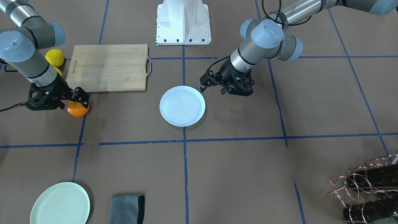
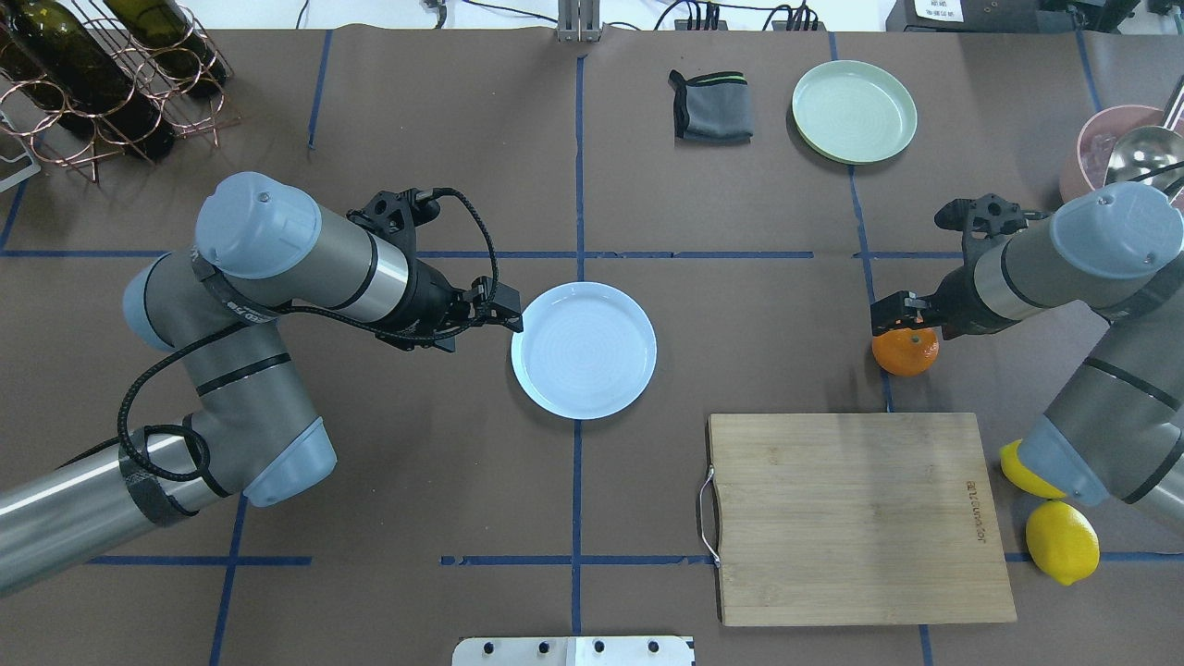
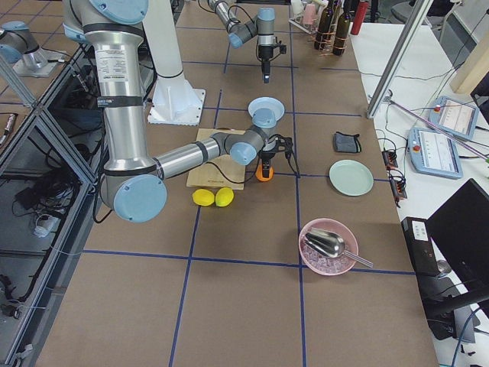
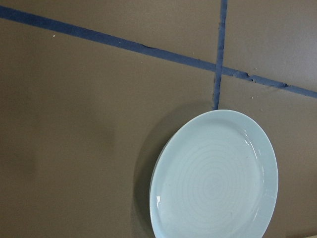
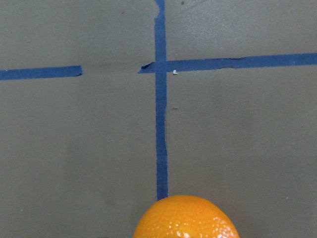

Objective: Pick orange to plate
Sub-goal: 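Close the right gripper on the orange and lift it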

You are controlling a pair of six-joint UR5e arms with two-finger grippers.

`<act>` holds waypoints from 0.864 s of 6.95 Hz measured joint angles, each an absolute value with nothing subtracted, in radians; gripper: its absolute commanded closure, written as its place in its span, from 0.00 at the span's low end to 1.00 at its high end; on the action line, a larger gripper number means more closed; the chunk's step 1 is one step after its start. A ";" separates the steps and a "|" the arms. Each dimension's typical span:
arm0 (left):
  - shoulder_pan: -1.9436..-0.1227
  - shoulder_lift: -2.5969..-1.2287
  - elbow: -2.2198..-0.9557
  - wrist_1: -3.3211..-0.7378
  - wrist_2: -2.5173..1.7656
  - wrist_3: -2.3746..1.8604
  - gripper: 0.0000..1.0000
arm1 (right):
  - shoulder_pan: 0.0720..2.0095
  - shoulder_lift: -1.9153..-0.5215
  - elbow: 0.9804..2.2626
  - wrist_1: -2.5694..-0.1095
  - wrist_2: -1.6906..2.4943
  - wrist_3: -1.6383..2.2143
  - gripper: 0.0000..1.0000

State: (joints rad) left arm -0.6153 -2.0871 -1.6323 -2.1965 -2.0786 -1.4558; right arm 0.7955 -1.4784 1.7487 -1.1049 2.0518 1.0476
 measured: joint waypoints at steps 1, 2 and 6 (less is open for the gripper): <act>-0.616 -2.085 -1.633 -2.198 -2.079 -1.458 0.00 | 0.793 -1.476 1.735 -1.105 2.050 1.044 0.00; -0.617 -2.084 -1.633 -2.199 -2.079 -1.461 0.00 | 0.788 -1.473 1.722 -1.104 2.044 1.042 0.00; -0.618 -2.081 -1.640 -2.200 -2.079 -1.463 0.00 | 0.763 -1.465 1.704 -1.103 2.018 1.044 1.00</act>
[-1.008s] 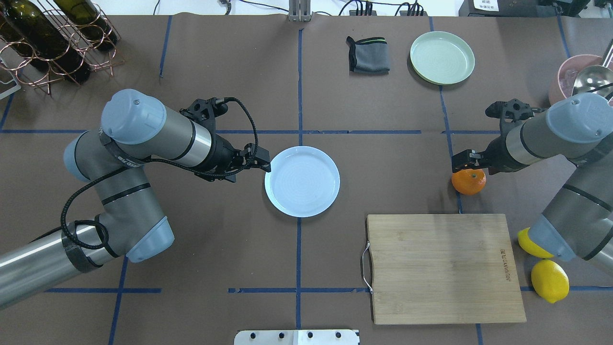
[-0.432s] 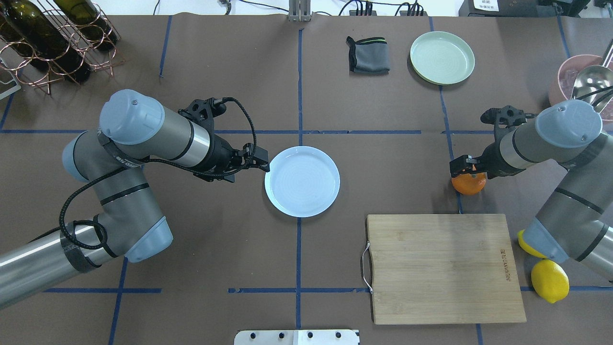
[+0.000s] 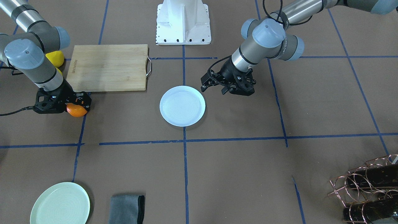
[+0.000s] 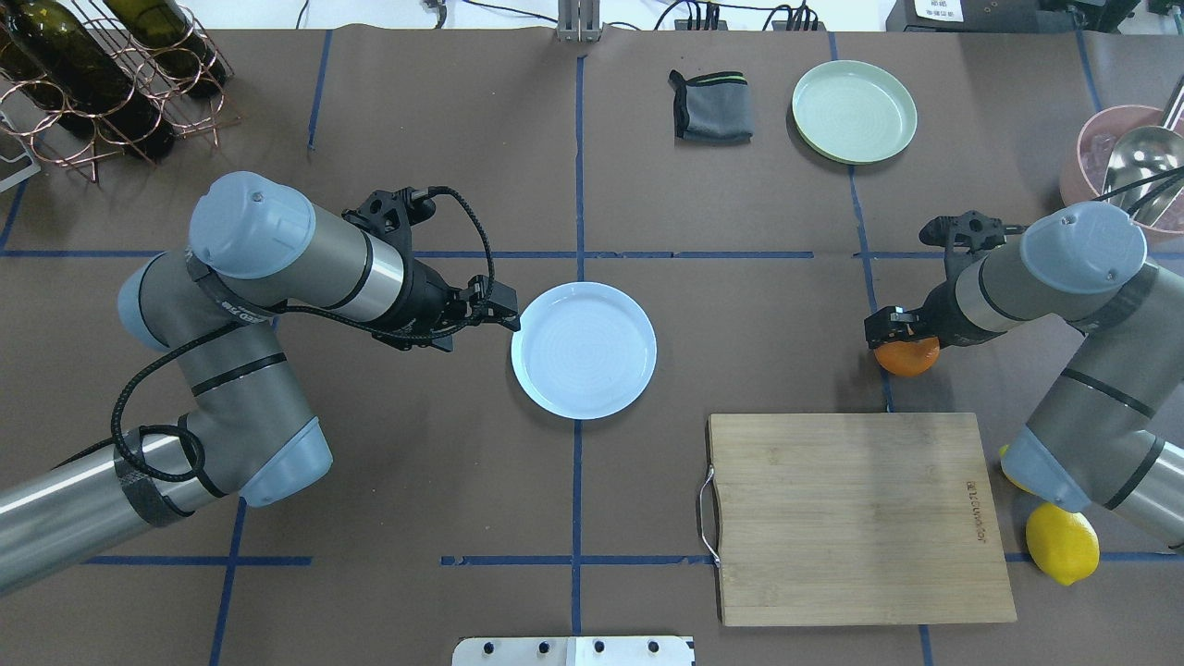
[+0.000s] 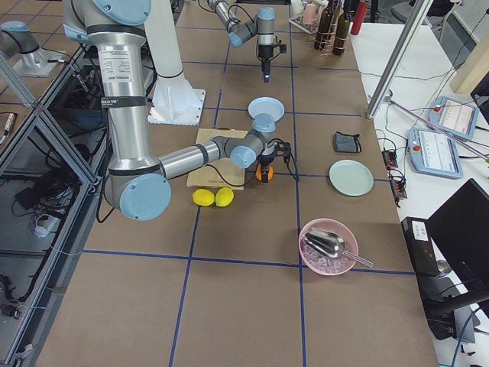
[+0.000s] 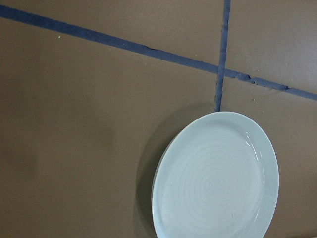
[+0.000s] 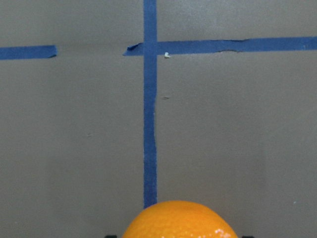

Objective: Pick orange to plate
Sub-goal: 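Close the right gripper on the orange and lift it, then carry the orange with the right gripper over the light blue plate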

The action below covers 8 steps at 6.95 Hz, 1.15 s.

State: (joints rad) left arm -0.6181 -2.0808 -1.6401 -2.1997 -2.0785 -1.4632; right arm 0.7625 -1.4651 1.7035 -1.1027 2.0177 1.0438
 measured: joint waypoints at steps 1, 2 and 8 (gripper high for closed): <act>-0.618 -2.080 -1.641 -2.200 -2.079 -1.466 0.00 | 0.762 -1.466 1.704 -1.103 2.017 1.046 1.00; -0.618 -2.080 -1.644 -2.200 -2.079 -1.473 0.00 | 0.760 -1.466 1.713 -1.103 2.021 1.048 1.00; -0.622 -2.023 -1.733 -2.200 -2.079 -1.482 0.00 | 0.644 -1.037 1.679 -1.244 1.988 1.440 1.00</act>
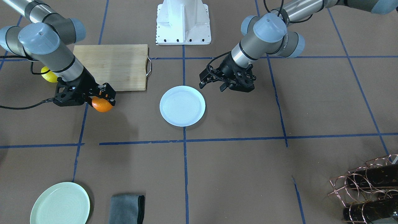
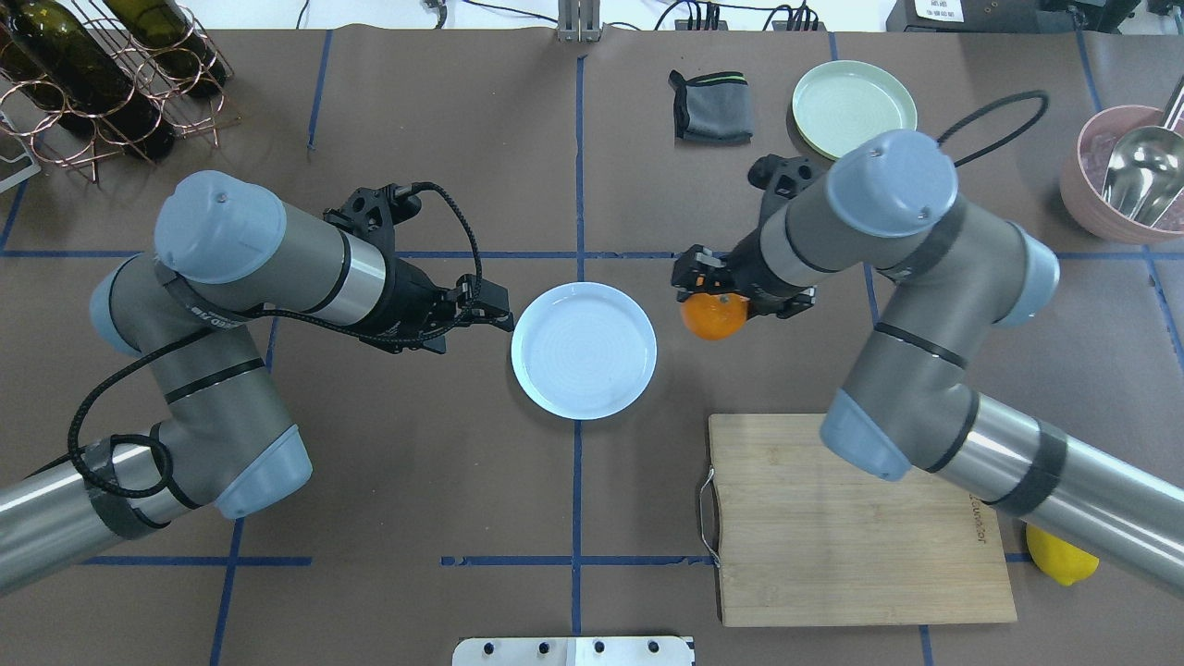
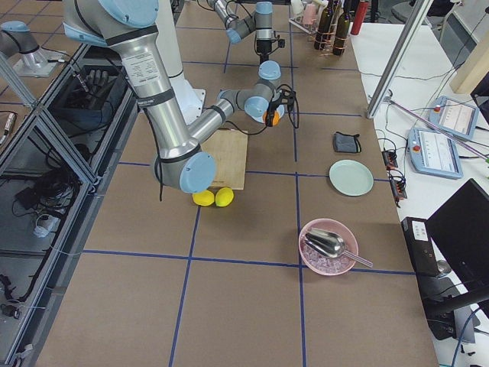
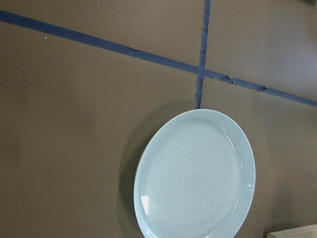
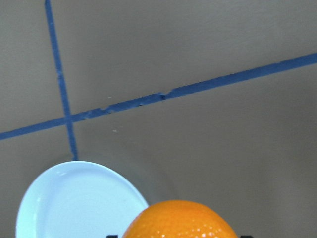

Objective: Pick orange to plate
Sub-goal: 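Carry the orange with the right gripper over the light blue plate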

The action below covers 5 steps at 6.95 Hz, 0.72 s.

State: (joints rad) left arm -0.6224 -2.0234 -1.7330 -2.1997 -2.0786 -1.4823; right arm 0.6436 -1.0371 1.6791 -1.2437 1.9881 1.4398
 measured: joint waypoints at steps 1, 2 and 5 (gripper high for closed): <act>-0.624 -1.994 -1.764 -2.200 -2.079 -1.482 0.00 | 0.607 -0.948 1.605 -1.251 1.930 1.484 1.00; -0.625 -1.979 -1.778 -2.200 -2.078 -1.482 0.00 | 0.576 -0.869 1.524 -1.253 1.877 1.511 1.00; -0.626 -1.962 -1.784 -2.200 -2.076 -1.482 0.00 | 0.488 -0.795 1.431 -1.255 1.780 1.530 1.00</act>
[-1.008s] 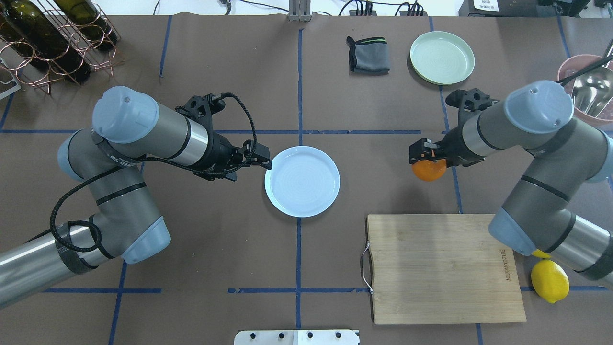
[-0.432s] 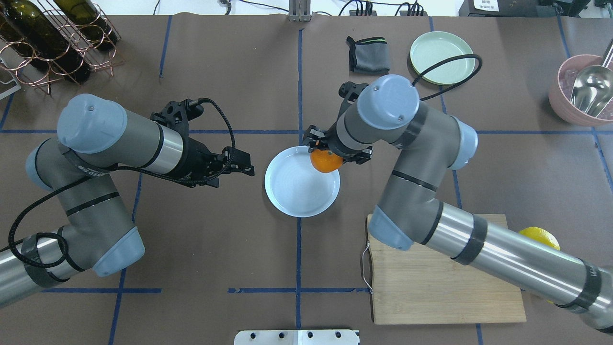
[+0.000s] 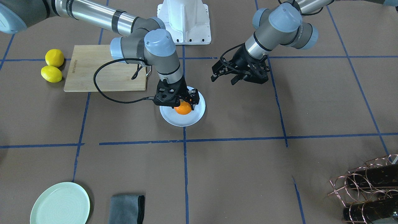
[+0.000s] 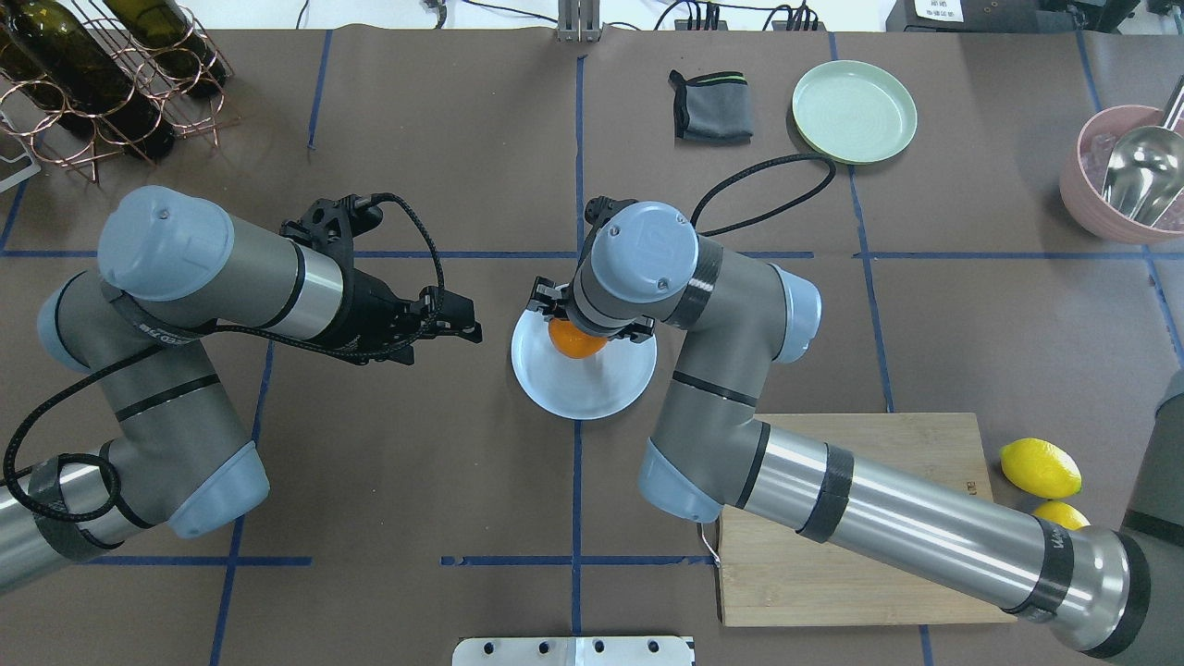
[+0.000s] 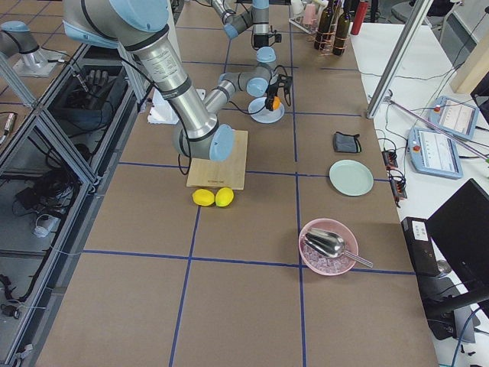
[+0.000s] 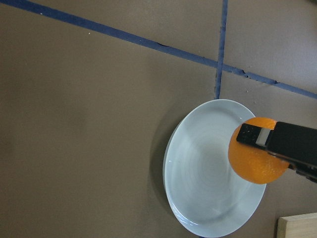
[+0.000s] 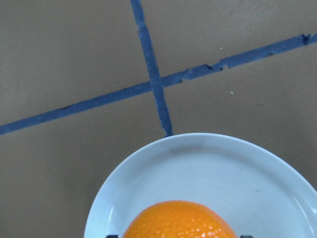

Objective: Pick orange to plate
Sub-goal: 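Carry the orange with the right gripper over the light blue plate, then lower the orange onto the plate and open the right gripper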

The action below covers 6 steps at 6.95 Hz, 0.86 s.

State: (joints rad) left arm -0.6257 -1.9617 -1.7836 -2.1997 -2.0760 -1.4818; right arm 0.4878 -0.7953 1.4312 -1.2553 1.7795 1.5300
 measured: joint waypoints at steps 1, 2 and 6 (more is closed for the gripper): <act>-0.626 -1.960 -1.783 -2.200 -2.076 -1.482 0.00 | 0.476 -0.796 1.428 -1.259 1.772 1.532 1.00; -0.626 -1.959 -1.784 -2.200 -2.076 -1.482 0.00 | 0.470 -0.799 1.427 -1.262 1.769 1.533 1.00; -0.625 -1.959 -1.785 -2.200 -2.075 -1.482 0.00 | 0.468 -0.807 1.427 -1.266 1.762 1.529 1.00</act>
State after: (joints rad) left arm -0.6246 -1.9589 -1.7846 -2.1997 -2.0755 -1.4817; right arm 0.4676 -0.8072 1.4266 -1.2659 1.7624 1.5293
